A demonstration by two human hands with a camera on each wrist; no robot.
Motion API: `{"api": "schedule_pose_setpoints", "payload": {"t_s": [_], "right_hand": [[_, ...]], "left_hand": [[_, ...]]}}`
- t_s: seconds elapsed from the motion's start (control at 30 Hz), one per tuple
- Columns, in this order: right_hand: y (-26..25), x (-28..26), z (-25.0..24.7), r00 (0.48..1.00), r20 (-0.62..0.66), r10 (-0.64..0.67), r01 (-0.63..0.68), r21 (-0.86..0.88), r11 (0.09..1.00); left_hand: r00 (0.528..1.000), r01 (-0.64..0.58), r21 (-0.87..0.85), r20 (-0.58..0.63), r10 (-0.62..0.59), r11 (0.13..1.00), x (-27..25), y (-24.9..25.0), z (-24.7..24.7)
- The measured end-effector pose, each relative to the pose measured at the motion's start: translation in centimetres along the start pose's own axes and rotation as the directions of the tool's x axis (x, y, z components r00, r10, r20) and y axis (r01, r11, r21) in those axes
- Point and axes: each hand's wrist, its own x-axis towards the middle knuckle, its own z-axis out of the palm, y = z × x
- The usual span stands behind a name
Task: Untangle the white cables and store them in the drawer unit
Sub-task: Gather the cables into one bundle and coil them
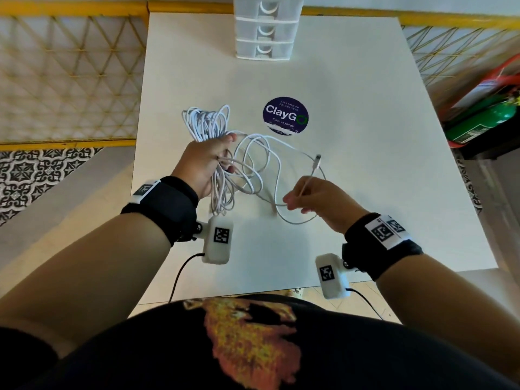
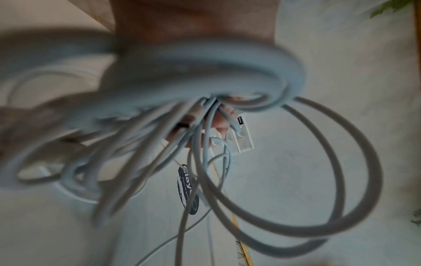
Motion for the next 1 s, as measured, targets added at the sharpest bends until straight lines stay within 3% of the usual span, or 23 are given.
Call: {"api": "schedule_pose_setpoints", "payload": {"t_s": [0.07,0.1,0.13,0.2,0.23,0.27,0.3,0.37,0.4,0.43,0.57,0.73,0.9,1.0], "right_hand": [[0.4,-0.7,-0.3,0.991,0.125,-0.036,0.070,-0.273,0.959],[0.7,-0.8,-0.4,0.978,0.207,-0.023,0.118,-0.463,0.878],[0.9,-1.0,-0.4,0.963,0.271,0.010,0.175,-0.651,0.739],[1.0,-1.1,-0.7,0.978,0.207,0.008,0.183,-0.879,0.440],[0.6,-1.2,-1.0,0.994,0.090,-0.063,0.108,-0.913,0.394],[0.0,-1.2,-1.4,0.983,-0.049,-0.179,0.035,-0.900,0.435],[-0.4,-1.2,-1.9,0.927,-0.181,-0.328,0.019,-0.851,0.525],[-1.7,-1.0,-2.6,0.755,-0.323,-0.571,0.176,-0.739,0.651],[-2.5,-0.8,-2.7,0.714,-0.320,-0.623,0.258,-0.707,0.658],[-3.3,-0.6,-2.6,0.722,-0.277,-0.634,0.309,-0.691,0.654],[-5.8,0.4,-1.2,0.897,-0.089,-0.432,0.271,-0.661,0.700],[-5.6,0.0,-1.4,0.919,-0.175,-0.354,0.250,-0.436,0.865],[-5.3,0.0,-1.2,0.932,-0.168,-0.322,0.274,-0.255,0.927],[-5.1,0.0,-1.7,0.940,-0.169,-0.298,0.301,-0.004,0.953]], "left_hand": [[1.000,-0.009,0.020,0.030,0.008,1.000,-0.1,0.1,0.2],[0.998,-0.015,0.034,0.054,0.013,0.999,-0.3,0.2,0.3],[0.997,-0.019,0.050,0.079,0.015,0.999,-0.4,0.2,0.4],[0.991,-0.011,0.054,0.133,0.004,0.998,-0.6,0.2,0.3],[0.987,-0.003,0.044,0.163,-0.004,0.999,-0.7,0.4,0.3],[0.982,0.004,0.042,0.190,-0.012,0.999,-0.8,0.4,0.2],[0.976,0.013,0.048,0.218,-0.023,0.999,-1.0,0.6,0.2],[0.962,0.029,0.073,0.270,-0.048,0.997,-1.5,1.0,0.3],[0.954,0.035,0.082,0.295,-0.058,0.996,-1.7,1.3,0.4],[0.946,0.035,0.088,0.319,-0.062,0.995,-2.1,1.5,0.7],[0.931,0.025,0.138,0.357,-0.073,0.990,-2.7,2.1,1.2],[0.955,-0.007,0.160,0.294,-0.041,0.987,-2.8,2.3,0.4],[0.965,-0.024,0.199,0.262,-0.030,0.980,-2.4,1.9,-0.1],[0.966,-0.032,0.222,0.257,-0.027,0.975,-2.3,1.9,0.0]]}}
